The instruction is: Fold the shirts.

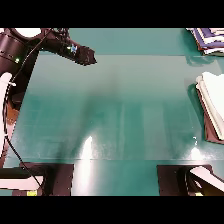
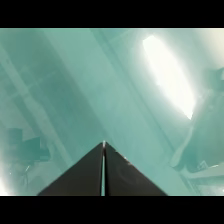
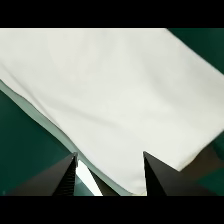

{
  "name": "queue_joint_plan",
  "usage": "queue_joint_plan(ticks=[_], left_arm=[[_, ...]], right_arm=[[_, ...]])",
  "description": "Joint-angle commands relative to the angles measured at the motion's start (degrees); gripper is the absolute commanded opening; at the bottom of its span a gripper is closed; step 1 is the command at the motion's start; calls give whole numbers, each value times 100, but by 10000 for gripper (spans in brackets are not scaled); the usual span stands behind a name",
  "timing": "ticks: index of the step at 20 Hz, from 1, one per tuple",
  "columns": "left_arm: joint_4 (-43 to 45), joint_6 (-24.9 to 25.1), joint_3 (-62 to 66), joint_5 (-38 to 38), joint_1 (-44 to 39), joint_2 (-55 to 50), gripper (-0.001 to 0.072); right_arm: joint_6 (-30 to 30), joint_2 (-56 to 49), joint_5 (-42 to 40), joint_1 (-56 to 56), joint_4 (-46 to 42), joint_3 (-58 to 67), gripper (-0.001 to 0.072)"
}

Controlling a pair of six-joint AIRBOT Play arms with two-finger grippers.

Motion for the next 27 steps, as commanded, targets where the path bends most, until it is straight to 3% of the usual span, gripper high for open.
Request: queue_joint_plan(ticks=[1,7,12,13,15,17,27], left_arm=[[0,13,2,-37,0,0,24],[-17,9,2,-98,0,2,23],[-22,9,2,144,0,0,24],[-24,9,2,199,0,0,24],[-22,9,2,284,0,0,24],[-22,9,2,348,0,0,24],[-22,9,2,352,0,0,24]], right_arm=[[2,240,63,-295,17,-313,492],[2,295,70,1198,1589,-310,490],[0,280,-122,3493,1558,-310,482],[0,280,-240,3897,1563,-310,426],[0,280,-446,4575,1563,-310,381],[0,280,-518,5084,1561,-310,12],[-2,280,-599,5449,1563,-310,17]])
